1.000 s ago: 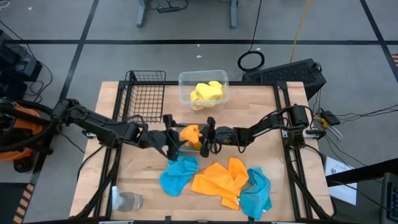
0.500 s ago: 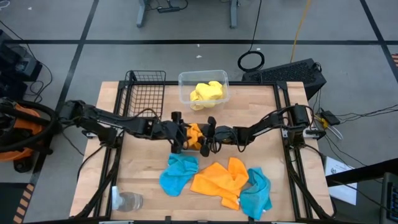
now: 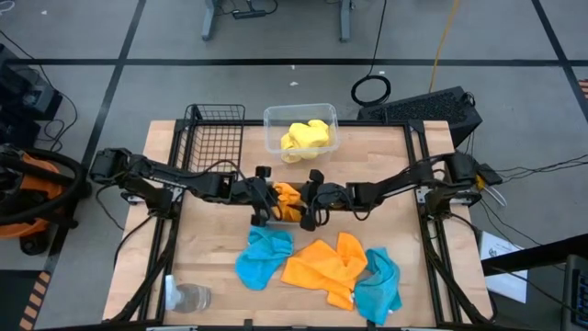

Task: Sort microfiber towel by color & place in baskets
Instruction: Put the top orange microfiber cloth into the gray bin, then put the orange microfiber cloth into the gray bin

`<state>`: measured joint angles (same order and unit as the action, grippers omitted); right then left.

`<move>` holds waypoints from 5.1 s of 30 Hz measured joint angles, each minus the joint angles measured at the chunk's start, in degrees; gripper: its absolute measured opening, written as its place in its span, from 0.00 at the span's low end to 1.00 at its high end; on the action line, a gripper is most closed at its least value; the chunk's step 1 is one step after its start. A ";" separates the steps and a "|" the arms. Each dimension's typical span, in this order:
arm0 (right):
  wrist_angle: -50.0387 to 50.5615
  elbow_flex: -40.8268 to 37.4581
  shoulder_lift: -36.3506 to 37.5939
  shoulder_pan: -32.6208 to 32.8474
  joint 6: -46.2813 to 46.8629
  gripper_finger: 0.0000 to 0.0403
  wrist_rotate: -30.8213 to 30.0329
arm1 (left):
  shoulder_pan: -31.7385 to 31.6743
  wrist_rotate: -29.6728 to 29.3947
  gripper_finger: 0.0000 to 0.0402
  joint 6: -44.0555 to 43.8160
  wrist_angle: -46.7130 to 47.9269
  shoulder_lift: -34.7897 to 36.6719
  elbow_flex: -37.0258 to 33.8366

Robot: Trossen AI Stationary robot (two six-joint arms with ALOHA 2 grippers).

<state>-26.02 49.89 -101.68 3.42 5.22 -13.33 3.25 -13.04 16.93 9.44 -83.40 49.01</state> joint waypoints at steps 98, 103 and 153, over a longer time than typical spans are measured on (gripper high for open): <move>33.71 0.41 17.44 14.95 7.79 0.00 4.09 | -6.07 6.50 0.05 -4.53 -3.77 -9.55 4.50; 36.85 0.39 17.56 21.05 11.73 0.00 4.65 | -7.12 8.58 0.05 -4.50 -2.49 -14.26 4.46; 38.65 -0.05 2.92 27.30 24.07 0.07 9.51 | 3.33 9.53 0.05 -6.89 -5.67 -0.72 4.55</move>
<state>12.63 49.84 -98.75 30.72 29.29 -3.82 6.57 -3.51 10.04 3.77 -84.12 53.56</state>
